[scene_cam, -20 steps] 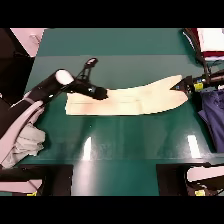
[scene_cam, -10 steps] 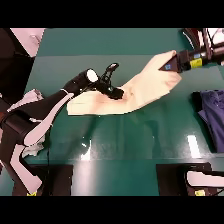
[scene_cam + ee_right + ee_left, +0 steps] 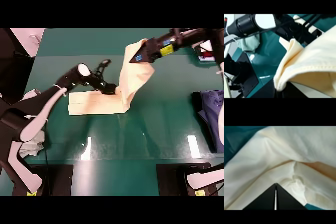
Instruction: Fold the shirts.
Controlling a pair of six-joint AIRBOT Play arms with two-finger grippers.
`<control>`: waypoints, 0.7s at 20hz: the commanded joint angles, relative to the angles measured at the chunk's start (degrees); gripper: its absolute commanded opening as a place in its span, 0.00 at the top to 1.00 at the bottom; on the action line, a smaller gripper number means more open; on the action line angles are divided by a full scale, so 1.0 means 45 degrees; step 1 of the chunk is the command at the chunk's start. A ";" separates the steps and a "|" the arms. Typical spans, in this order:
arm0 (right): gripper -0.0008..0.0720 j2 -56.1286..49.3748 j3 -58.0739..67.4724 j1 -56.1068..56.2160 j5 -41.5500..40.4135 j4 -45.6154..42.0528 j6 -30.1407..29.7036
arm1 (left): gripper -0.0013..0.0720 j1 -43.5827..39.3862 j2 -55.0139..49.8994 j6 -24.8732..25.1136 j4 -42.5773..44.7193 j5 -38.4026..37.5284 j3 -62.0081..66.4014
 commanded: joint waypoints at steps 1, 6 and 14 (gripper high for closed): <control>0.96 -0.0719 -0.0155 0.0947 -0.0937 0.0005 -0.0078 | 0.95 0.1486 0.1200 0.0359 0.0612 -0.1064 0.0024; 0.96 -0.2429 0.0141 0.2769 -0.2550 0.0019 -0.1443 | 0.95 0.4551 0.4323 0.1078 0.1389 -0.2414 0.0024; 0.28 -0.4930 0.0690 0.6164 -0.7383 0.0486 -0.4809 | 0.95 0.7257 0.6834 0.1020 0.1617 -0.2958 0.0019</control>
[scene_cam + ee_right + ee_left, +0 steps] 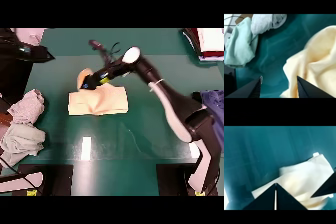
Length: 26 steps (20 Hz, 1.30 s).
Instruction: Fold the shirts.
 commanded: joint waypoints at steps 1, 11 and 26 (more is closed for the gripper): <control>0.28 -0.0291 0.0078 0.0991 -0.1603 -0.0228 -0.1467 | 0.95 0.0690 0.0588 0.0015 0.0233 -0.0330 0.0000; 0.25 0.4099 -0.7349 -0.4687 0.1438 -0.3827 0.1719 | 0.95 0.0685 0.0578 0.0015 0.0238 -0.1341 -0.0010; 0.15 0.1195 -0.8461 -0.4352 -0.0112 0.3361 -0.0763 | 0.95 0.0690 0.0578 0.0024 0.0243 -0.1098 -0.0015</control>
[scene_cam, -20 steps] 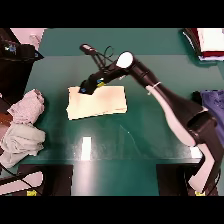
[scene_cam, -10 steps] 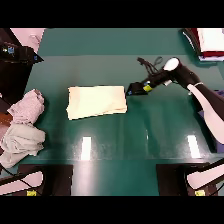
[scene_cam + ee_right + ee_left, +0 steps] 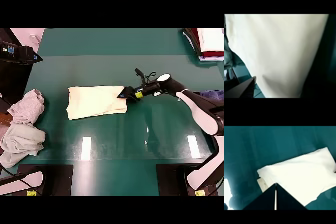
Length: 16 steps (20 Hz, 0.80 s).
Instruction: Fold the shirts.
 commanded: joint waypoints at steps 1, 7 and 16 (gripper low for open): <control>0.26 -0.0724 0.0976 0.0690 -0.0355 0.1030 -0.0481 | 0.95 0.0005 0.0005 0.0005 0.0005 0.0039 -0.0005; 0.96 -0.1078 0.2744 0.1205 -0.0228 0.0840 -0.0976 | 0.95 0.0005 0.0010 -0.0010 -0.0010 -0.0092 -0.0005; 0.96 0.5610 -0.1569 -0.4988 -0.1078 -0.2399 0.0549 | 0.95 -0.2429 0.0010 -0.0024 0.0005 0.0554 -0.1622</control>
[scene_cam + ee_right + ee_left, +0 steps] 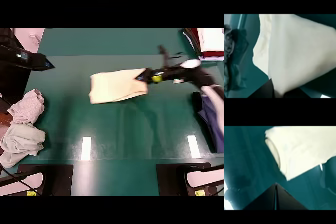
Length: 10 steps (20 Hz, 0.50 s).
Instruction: Fold the shirts.
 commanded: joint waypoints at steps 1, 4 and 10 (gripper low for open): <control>0.96 0.2725 -0.1496 -0.3283 -0.0199 -0.1613 0.0442 | 0.95 -0.1423 0.0005 0.0000 0.0000 0.1054 -0.0957; 0.96 0.3993 -0.1574 -0.6183 -0.0107 -0.2171 0.0452 | 0.95 -0.2608 0.0000 -0.0010 -0.0005 0.2137 -0.1418; 0.96 0.4328 -0.1540 -0.9646 -0.0340 -0.2123 -0.0053 | 0.95 -0.3789 0.0005 -0.0044 -0.0019 0.3225 -0.1438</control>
